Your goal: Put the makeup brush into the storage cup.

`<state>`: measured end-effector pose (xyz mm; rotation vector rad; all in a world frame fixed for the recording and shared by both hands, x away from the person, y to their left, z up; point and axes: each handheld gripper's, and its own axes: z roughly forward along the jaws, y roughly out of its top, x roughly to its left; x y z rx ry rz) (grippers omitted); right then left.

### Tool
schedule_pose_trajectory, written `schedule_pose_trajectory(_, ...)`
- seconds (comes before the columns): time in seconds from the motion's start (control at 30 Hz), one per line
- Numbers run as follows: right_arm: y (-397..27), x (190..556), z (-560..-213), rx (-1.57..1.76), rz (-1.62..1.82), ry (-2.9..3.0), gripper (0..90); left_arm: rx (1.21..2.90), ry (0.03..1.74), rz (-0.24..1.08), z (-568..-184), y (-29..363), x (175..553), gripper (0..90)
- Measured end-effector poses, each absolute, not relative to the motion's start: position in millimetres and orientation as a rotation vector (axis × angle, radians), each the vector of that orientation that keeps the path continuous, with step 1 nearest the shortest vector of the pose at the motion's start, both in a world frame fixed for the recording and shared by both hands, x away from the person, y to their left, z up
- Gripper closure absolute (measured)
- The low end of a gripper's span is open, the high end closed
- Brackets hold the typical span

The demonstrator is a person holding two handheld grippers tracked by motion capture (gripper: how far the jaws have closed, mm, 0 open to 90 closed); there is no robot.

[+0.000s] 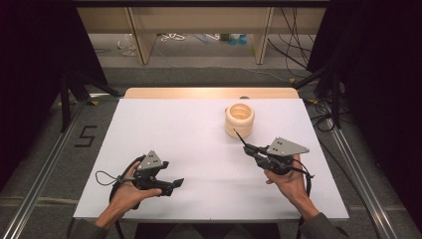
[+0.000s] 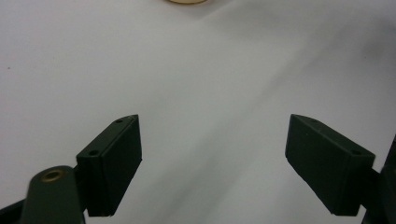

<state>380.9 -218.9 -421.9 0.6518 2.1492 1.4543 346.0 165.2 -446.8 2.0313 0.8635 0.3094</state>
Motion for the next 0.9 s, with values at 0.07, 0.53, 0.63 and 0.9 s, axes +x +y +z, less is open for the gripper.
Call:
schedule_pose_trajectory(0.07,-220,383,-423,0.698,1.494,2.135,85.5,2.038,0.860,0.325,-447,166,346,18.1)
schedule_pose_trajectory(0.53,-222,399,-422,0.782,1.578,2.088,85.5,1.978,0.879,0.344,-446,169,347,18.1)
schedule_pose_trajectory(0.63,-221,404,-421,0.796,1.581,2.063,85.4,1.970,0.883,0.350,-446,169,347,18.1)
schedule_pose_trajectory(0.9,-219,418,-416,0.819,1.625,2.043,85.5,1.974,0.874,0.347,-445,169,347,18.1)
